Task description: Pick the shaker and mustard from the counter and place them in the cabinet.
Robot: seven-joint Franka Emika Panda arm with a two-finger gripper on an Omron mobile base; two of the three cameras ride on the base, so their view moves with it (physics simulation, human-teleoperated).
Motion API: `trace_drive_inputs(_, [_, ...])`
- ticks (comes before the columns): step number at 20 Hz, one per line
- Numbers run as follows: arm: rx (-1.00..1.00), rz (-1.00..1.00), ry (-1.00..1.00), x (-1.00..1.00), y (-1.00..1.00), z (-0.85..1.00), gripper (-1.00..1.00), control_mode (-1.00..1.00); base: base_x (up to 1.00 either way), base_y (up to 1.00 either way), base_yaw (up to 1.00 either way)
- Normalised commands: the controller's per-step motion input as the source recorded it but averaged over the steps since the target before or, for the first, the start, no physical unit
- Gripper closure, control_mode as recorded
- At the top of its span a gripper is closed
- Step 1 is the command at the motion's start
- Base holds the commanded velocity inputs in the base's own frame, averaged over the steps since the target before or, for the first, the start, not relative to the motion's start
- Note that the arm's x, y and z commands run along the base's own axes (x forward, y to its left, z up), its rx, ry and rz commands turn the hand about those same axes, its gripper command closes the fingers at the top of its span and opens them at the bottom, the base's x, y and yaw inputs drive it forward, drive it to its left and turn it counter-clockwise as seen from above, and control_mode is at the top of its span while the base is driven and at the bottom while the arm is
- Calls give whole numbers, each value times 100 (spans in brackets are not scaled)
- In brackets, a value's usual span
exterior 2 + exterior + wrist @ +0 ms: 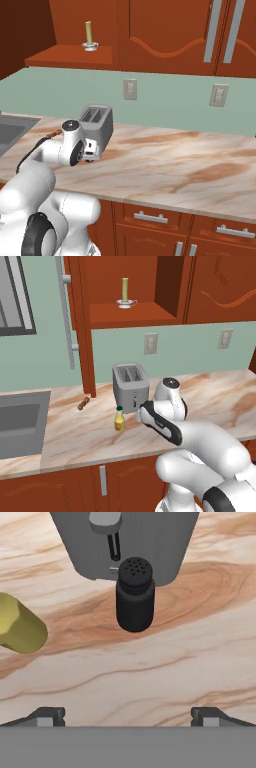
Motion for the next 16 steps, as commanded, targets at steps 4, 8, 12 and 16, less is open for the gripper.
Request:
trace_drive_inputs(4, [3, 0, 0, 19, 3, -12, -100, -100, 0, 0, 0])
trace_drive_inputs(8, [3, 0, 0, 19, 6, -8, -100, -100, 0, 0, 0])
trace_drive_inputs(12, [2, 0, 0, 24, 4, -5, -100, -100, 0, 0, 0])
trace_drive_inputs(16, [1, 0, 0, 25, 3, -6, -100, -100, 0, 0, 0])
